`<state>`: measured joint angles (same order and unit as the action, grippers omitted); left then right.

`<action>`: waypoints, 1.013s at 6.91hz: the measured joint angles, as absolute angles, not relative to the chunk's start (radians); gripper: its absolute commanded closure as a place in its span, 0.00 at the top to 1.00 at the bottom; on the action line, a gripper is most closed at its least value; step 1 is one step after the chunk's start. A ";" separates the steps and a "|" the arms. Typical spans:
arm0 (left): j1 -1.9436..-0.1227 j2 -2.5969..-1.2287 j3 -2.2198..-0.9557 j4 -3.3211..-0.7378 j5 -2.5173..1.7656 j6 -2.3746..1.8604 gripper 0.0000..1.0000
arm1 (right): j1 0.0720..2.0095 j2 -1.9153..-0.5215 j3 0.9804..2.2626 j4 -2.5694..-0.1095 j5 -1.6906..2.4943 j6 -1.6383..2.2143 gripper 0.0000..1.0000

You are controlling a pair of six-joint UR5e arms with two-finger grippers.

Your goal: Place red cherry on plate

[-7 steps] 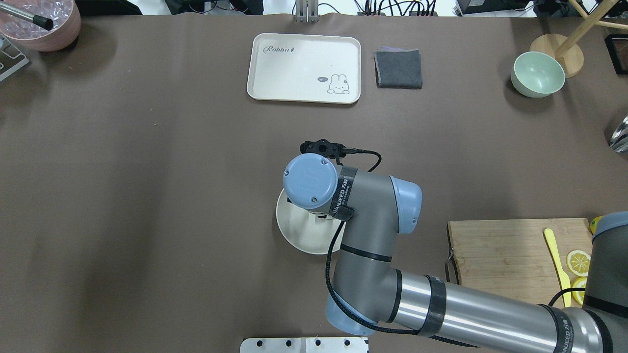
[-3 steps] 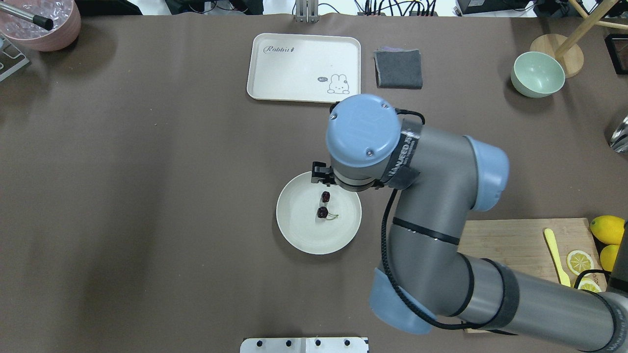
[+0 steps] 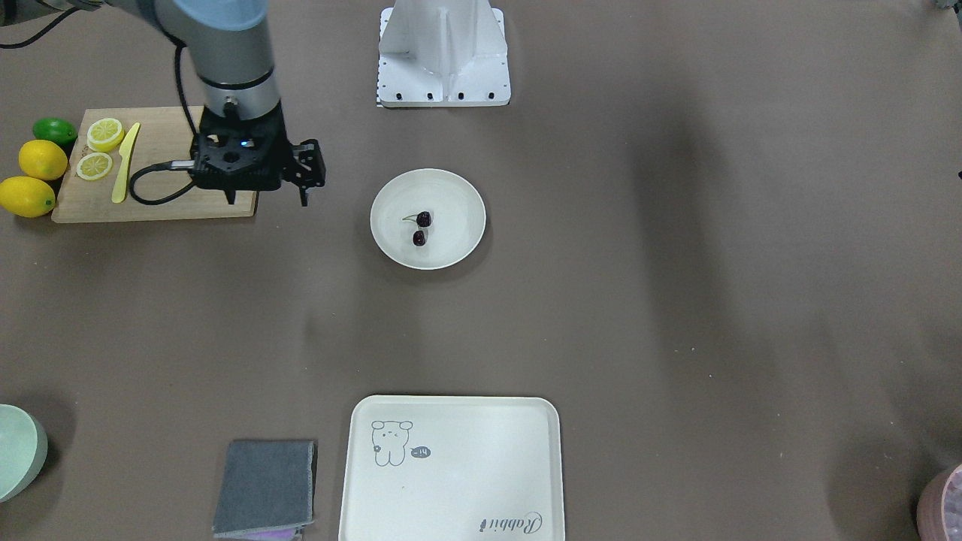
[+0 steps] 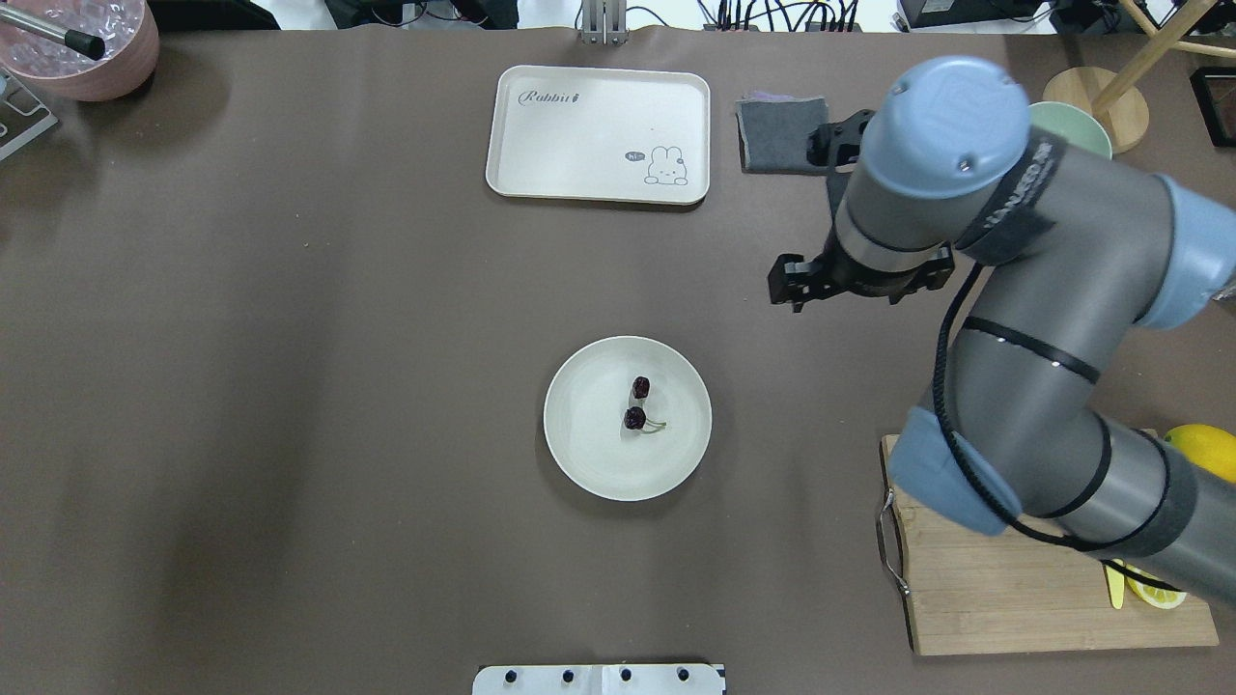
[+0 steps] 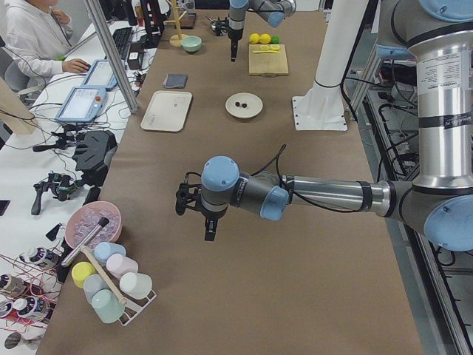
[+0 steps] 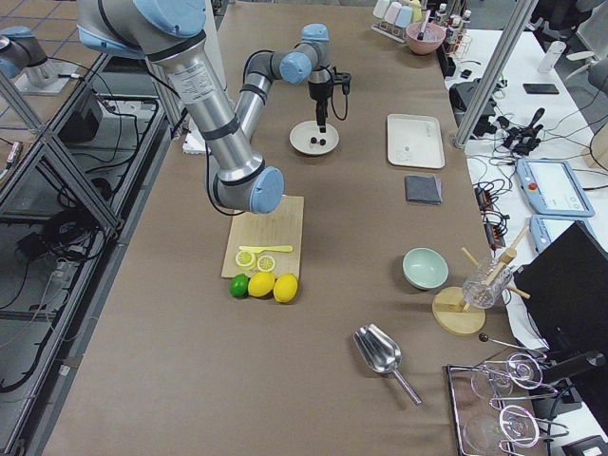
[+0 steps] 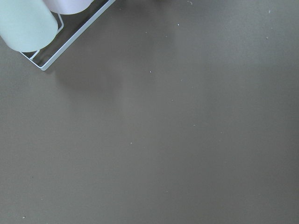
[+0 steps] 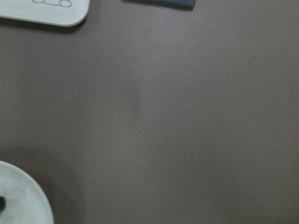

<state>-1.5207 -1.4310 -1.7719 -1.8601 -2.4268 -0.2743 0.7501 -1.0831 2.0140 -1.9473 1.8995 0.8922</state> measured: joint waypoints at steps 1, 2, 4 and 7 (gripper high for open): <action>-1.518 -1.432 -1.772 -1.861 -2.427 -0.273 0.98 | 0.836 -1.175 2.014 -1.897 1.949 0.764 1.00; -1.515 -1.432 -1.770 -1.862 -2.423 -0.272 0.97 | 0.933 -1.285 2.003 -1.826 2.010 0.616 1.00; -1.483 -1.435 -1.763 -1.863 -2.351 -0.276 0.98 | 1.154 -1.472 1.963 -1.751 2.143 0.285 1.00; -1.427 -1.421 -1.764 -1.890 -2.298 -0.261 0.97 | 1.424 -1.608 1.905 -1.739 2.332 -0.029 1.00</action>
